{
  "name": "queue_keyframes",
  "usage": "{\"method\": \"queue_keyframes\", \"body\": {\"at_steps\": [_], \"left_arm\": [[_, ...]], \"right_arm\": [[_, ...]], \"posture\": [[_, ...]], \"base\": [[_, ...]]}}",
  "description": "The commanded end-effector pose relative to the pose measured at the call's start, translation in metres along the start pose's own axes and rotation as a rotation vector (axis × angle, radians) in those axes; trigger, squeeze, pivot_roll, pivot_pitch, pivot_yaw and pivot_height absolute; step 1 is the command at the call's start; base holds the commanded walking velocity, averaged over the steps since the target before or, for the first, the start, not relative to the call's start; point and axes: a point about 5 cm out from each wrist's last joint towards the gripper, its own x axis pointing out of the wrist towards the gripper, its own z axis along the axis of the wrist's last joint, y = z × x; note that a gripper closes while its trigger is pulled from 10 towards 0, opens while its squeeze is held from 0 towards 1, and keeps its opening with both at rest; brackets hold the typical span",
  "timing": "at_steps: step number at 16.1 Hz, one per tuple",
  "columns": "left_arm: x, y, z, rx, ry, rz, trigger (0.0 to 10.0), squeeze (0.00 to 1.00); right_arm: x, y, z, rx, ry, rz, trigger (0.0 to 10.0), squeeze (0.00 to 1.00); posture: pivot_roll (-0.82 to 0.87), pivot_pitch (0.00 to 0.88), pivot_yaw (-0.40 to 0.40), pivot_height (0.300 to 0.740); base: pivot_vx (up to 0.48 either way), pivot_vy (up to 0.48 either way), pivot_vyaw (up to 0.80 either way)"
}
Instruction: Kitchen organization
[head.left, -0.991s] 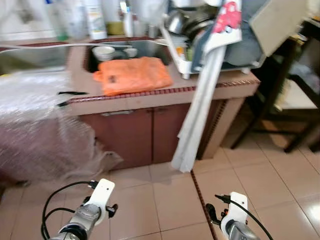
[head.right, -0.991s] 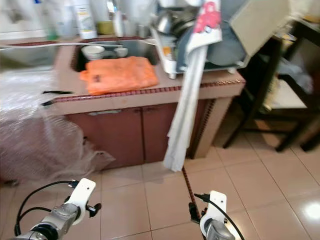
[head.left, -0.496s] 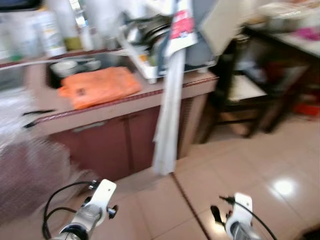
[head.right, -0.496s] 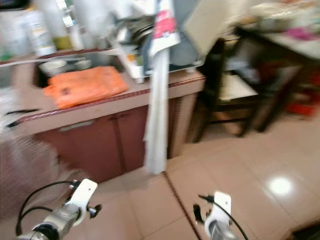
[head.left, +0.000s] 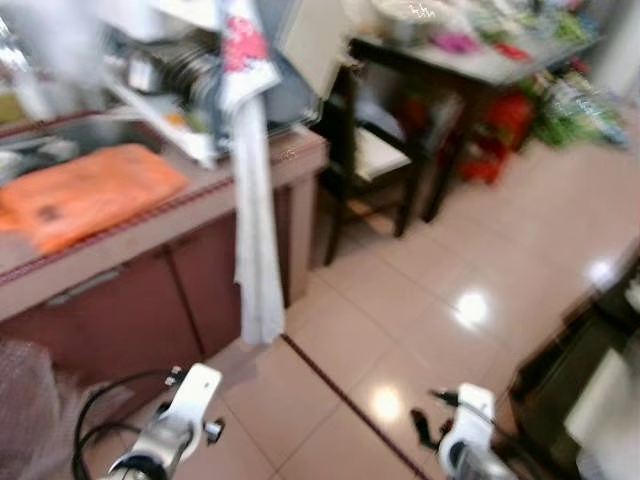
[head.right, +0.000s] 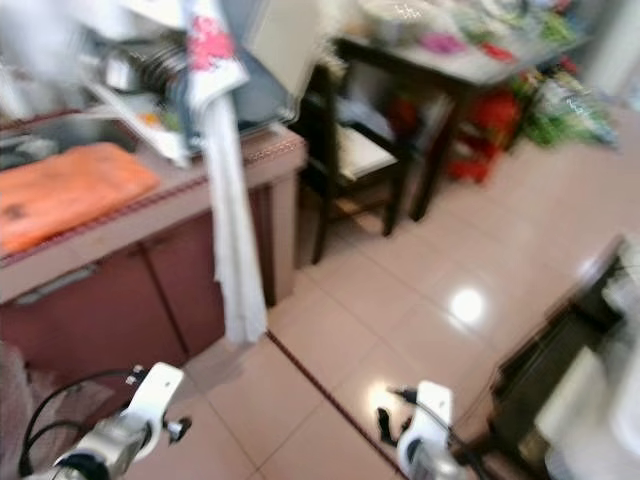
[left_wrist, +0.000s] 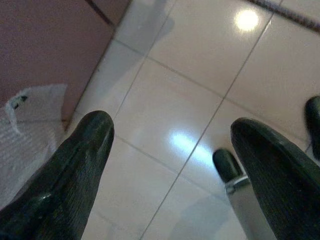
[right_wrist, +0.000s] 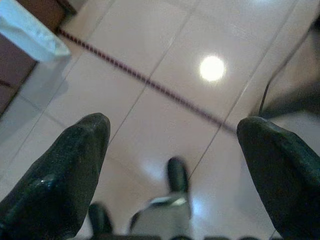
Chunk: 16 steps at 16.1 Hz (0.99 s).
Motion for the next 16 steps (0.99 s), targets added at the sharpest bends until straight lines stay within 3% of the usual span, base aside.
{"method": "queue_keyframes", "body": {"at_steps": [1, 6, 12, 16], "left_arm": [[0.001, -0.004, 0.003, -0.028, 0.002, -0.013, 10.0, 0.00], [0.000, -0.003, -0.010, -0.129, 0.079, -0.005, 10.0, 0.00], [-0.002, -0.002, -0.030, -0.127, 0.131, 0.013, 10.0, 0.00], [-0.002, -0.002, -0.033, -0.138, 0.135, 0.011, 10.0, 0.00]], "right_arm": [[-0.001, -0.008, 0.002, 0.008, -0.003, -0.022, 10.0, 0.00], [0.000, -0.014, 0.009, -0.054, 0.001, -0.049, 10.0, 0.00], [0.000, -0.014, 0.009, -0.151, 0.033, -0.028, 10.0, 0.00], [-0.002, -0.015, -0.002, -0.135, 0.060, -0.040, 10.0, 0.00]], "posture": [[-0.02, 0.036, 0.004, 0.740], [0.00, 0.038, -0.013, 0.740], [0.00, 0.036, -0.029, 0.740], [0.00, 0.036, -0.028, 0.740]], "base": [[0.000, 0.000, -0.78], [0.000, 0.000, -0.24], [0.000, 0.000, 0.00], [0.000, 0.000, 0.00]]}}
